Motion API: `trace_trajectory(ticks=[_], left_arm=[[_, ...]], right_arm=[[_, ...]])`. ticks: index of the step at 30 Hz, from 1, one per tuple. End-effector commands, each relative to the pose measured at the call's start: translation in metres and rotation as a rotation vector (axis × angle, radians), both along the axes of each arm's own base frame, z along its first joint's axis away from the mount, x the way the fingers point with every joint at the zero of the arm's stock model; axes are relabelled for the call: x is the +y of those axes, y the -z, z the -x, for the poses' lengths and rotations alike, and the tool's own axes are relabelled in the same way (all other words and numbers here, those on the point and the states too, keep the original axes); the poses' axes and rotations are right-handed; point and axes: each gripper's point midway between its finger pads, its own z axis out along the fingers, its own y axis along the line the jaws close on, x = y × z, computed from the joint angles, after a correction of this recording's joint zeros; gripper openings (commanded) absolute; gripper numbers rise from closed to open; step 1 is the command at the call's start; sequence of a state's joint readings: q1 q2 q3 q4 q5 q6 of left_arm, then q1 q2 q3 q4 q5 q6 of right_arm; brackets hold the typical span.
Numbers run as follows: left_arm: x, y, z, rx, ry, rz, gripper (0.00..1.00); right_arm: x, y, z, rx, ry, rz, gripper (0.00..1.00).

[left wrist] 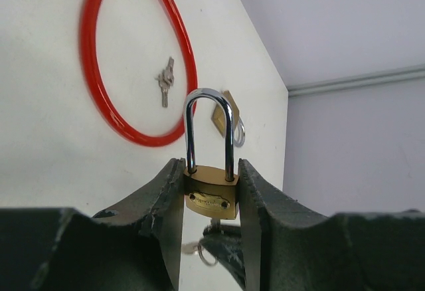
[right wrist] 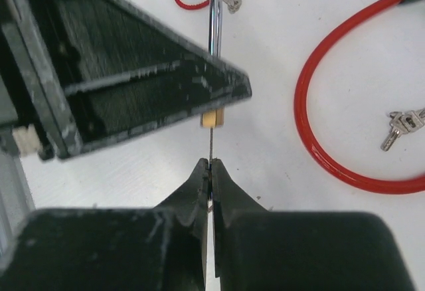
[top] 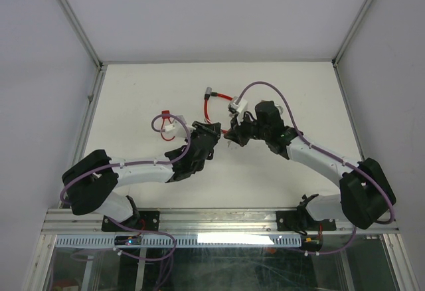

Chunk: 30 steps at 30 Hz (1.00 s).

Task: Lock with the key
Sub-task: Lock the lock, then place the lock at the center of the board, then place the key at the center of the board.

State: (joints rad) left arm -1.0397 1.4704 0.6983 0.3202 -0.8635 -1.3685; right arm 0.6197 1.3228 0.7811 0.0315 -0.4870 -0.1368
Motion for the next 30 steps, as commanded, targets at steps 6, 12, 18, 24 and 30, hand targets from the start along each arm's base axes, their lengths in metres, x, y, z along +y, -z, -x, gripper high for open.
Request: trace_trajectory(ticks=[6,12,18,24,30], left_arm=[[0.033,-0.012,-0.026,-0.049,-0.166,-0.025,0.0],[0.041,-0.01,-0.025,-0.064,-0.129,-0.058,0.0],[0.034,-0.027,-0.015,-0.17,0.097,-0.115,0.0],[-0.005,-0.015,0.009,-0.236,0.421,-0.243,0.0],[-0.063,-0.007,0.038,-0.331,0.758,-0.21,0.0]], right_arm=[[0.022,-0.002,0.018,0.002,-0.082,0.012,0.0],[0.008,-0.01,0.015,0.005,-0.112,-0.007,0.0],[-0.017,-0.011,0.023,0.097,-0.257,-0.009,0.0],[-0.063,0.012,-0.007,0.276,-0.154,0.05,0.0],[-0.109,0.028,-0.035,0.379,-0.008,0.08,0.0]])
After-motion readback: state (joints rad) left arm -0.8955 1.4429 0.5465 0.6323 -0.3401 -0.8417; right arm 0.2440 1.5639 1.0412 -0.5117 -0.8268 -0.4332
